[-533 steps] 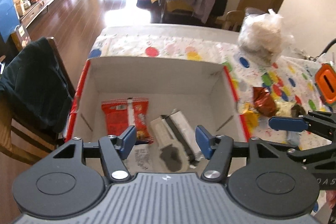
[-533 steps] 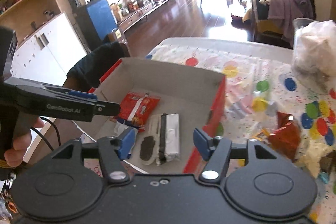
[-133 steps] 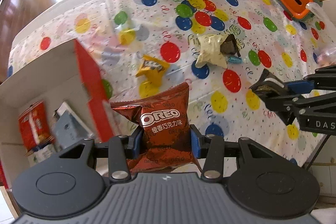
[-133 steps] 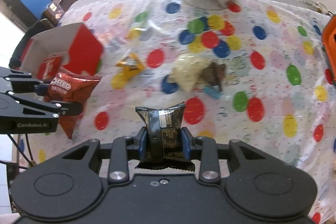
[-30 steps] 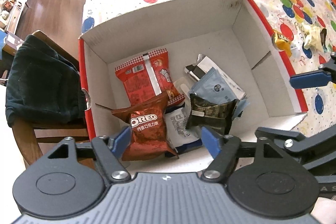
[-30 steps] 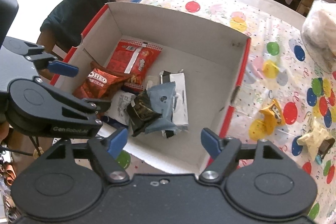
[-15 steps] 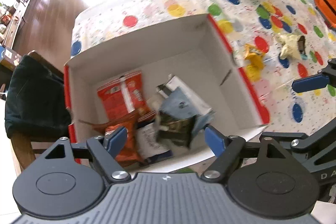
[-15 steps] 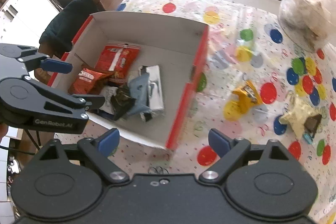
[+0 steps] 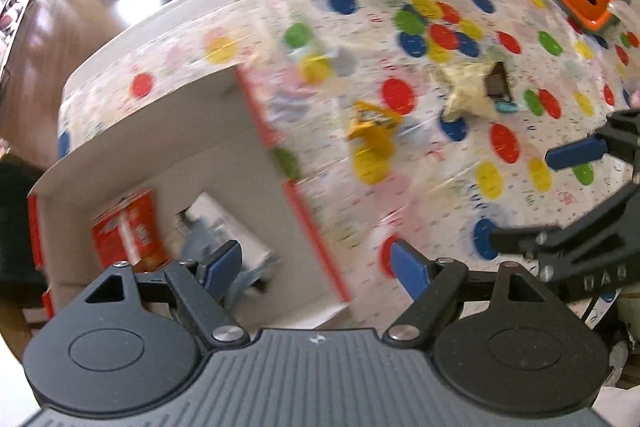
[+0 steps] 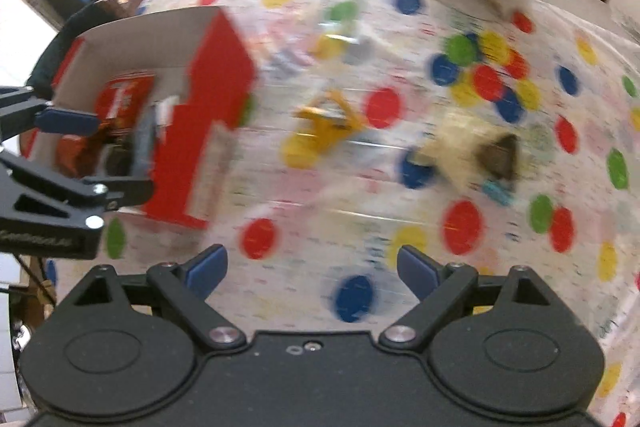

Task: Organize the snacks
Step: 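Move both grippers back to the cream packet and dark wrapped snack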

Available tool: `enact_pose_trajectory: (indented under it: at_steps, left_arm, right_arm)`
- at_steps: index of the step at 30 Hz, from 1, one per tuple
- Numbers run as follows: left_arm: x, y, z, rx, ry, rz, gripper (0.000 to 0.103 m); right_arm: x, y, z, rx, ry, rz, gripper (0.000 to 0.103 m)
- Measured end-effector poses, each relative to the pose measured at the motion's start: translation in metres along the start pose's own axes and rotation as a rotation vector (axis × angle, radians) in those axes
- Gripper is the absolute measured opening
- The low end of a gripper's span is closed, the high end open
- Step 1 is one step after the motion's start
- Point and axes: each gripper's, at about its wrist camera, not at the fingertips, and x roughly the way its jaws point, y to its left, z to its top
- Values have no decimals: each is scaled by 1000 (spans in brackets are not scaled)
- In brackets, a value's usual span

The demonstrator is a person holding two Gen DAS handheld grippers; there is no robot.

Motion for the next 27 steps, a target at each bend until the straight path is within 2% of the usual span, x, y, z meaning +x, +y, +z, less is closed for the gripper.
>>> enact_pose_trajectory:
  at_steps: [7,15,21,27]
  left_arm:
    - [15,-49,35,24,-11,-23,82]
    - [40,-71,70,-28,-17,1,82]
    - [68,-86,93,-36,7,-20,81]
    - [94,-114,117,-1,13,-33,81]
  right_arm:
    - [-4,-78,-3,79,-3,-54,92]
    - [1,-146,10,121,-29,-108,92]
    - [31,-172,33,92,-3,-138,87]
    - [56,-181,55,39,24,-130,77]
